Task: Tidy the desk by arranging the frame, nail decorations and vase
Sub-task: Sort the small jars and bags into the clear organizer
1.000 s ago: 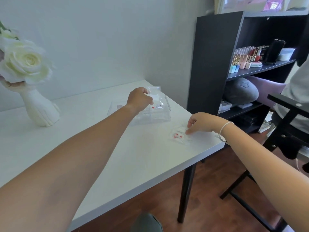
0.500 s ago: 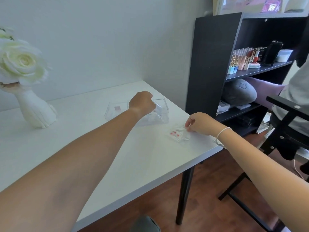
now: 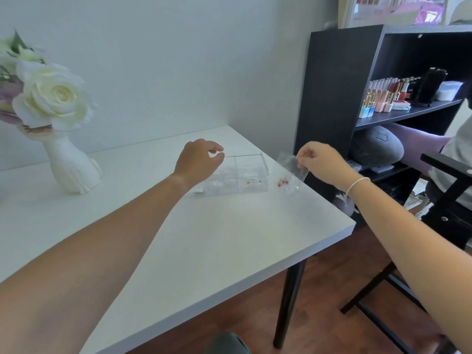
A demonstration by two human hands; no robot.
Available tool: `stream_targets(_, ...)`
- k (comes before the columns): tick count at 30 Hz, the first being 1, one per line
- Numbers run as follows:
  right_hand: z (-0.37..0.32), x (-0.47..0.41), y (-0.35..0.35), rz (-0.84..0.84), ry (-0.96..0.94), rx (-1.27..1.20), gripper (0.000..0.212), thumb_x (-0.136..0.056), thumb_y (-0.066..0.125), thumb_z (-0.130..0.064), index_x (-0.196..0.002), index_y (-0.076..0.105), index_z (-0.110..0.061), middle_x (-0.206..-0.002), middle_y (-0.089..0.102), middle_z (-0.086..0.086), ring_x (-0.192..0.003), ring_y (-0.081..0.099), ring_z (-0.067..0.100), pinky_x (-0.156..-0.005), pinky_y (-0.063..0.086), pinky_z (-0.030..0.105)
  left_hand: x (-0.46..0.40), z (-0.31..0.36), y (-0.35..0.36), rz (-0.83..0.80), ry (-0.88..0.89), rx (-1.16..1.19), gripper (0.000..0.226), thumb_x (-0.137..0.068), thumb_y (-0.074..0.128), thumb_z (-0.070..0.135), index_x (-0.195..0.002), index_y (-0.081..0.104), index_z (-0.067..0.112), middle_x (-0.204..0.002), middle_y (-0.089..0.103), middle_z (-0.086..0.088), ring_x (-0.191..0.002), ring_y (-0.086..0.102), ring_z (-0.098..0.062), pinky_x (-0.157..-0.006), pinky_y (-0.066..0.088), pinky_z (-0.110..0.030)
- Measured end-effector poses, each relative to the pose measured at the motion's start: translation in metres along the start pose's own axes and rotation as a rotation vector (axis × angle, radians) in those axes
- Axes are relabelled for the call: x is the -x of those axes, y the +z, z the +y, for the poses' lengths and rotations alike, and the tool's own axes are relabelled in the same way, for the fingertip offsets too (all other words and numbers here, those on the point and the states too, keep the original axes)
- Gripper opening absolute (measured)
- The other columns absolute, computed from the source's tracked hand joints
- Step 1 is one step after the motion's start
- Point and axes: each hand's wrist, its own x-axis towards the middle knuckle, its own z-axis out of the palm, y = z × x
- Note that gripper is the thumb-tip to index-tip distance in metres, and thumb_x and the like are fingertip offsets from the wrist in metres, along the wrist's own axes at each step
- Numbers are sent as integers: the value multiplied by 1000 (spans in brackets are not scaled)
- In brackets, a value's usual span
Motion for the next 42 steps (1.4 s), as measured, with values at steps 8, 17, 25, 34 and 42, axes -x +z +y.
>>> stream_targets(8,-49,-37,10,145,-78,-99,12,-89,44,-11,-88,54,-17,-89,61,2,-79,51,15,-60,39,20,26,-55,-17,50,-45,45,34,-85,61,34,-117,61,23,-125,57,-2,-115,49,-25,-95,39,-32)
stream_targets(17,-58,-59,51,63,-72,62,22,-86,40,-5,-94,60,-11,-103,63,9,-85,51,22,-71,39,28,36,-75,-15,-54,-247,269,52,-89,56,39,-137,42,25,-143,41,0,-104,47,-15,-88,37,-25)
stream_targets(25,-54,-65,66,-29,-139,235,27,-86,38,-5,-92,62,-15,-105,65,8,-94,57,26,-81,46,34,39,-80,-12,-45,-299,383,58,-88,57,41,-140,39,23,-143,43,4,-97,54,-16,-88,42,-27)
stream_targets(34,-55,-74,61,49,-224,428,28,-86,38,-5,-95,63,-16,-104,67,6,-97,57,28,-78,37,29,44,-81,-8,-22,-306,425,57,-88,56,39,-140,38,23,-138,48,6,-110,57,-26,-87,39,-24)
stream_targets(42,-57,-68,73,9,-364,636,27,-86,41,-2,-98,63,-14,-104,68,8,-97,58,30,-82,42,34,48,-79,-6,-18,-320,420,57,-89,54,41,-141,37,26,-135,52,-13,-102,54,-25,-84,35,-21)
